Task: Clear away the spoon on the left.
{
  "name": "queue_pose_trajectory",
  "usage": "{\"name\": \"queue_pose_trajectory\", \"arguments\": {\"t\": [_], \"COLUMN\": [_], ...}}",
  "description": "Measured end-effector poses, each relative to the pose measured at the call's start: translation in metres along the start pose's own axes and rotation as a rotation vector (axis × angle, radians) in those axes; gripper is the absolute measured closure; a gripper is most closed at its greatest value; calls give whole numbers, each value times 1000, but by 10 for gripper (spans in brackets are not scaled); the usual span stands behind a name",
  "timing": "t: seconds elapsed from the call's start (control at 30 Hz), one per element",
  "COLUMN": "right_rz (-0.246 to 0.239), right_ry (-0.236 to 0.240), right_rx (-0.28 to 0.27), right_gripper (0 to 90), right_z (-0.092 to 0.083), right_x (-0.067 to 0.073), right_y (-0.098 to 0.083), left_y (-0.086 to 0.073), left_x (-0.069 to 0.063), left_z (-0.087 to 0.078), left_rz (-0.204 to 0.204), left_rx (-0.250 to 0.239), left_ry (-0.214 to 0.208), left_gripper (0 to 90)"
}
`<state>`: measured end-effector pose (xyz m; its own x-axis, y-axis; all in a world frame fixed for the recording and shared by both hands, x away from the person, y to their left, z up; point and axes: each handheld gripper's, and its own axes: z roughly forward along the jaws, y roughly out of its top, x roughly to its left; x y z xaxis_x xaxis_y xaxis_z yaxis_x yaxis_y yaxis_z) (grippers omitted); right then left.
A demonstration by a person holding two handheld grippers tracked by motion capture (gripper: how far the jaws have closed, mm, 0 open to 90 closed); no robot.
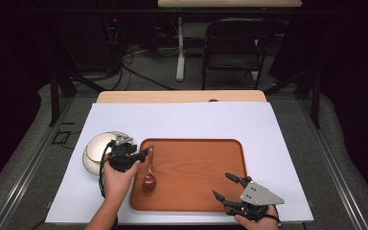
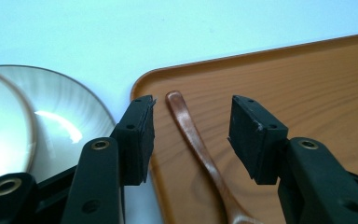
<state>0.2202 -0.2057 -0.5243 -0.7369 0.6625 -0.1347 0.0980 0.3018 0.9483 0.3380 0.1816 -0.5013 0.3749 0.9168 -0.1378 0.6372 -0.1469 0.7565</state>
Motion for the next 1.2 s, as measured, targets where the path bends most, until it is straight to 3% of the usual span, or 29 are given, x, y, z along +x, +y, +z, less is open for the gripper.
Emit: {"name": "queue_pose_trajectory", "arguments": {"t": [0.23,0.47,0.57,1.0,1.2], "right_rz": [-2,-2,-2,3,-4], "right_ry": [-1,-2,-3,-5,-6], "right_rx": [3,4,5,11,15], "right_gripper": [327,327,327,327,327], "right_z": [0,1,1,1,2], "right_x": [0,0,0,1,1], "right_y": [0,0,0,-1,-1], "left_y": [-17,-34,-46,-79,-89], "left_x": [12,18,20,27,30], "left_z": [-37,-58,-68,-86,-83], "left_rz": [21,26,48,73,71], "left_rx": [-50,-81,-89,-94,-81], "left_ry": [2,-2,9,11,11], "left_gripper": [490,469,466,458,458]}}
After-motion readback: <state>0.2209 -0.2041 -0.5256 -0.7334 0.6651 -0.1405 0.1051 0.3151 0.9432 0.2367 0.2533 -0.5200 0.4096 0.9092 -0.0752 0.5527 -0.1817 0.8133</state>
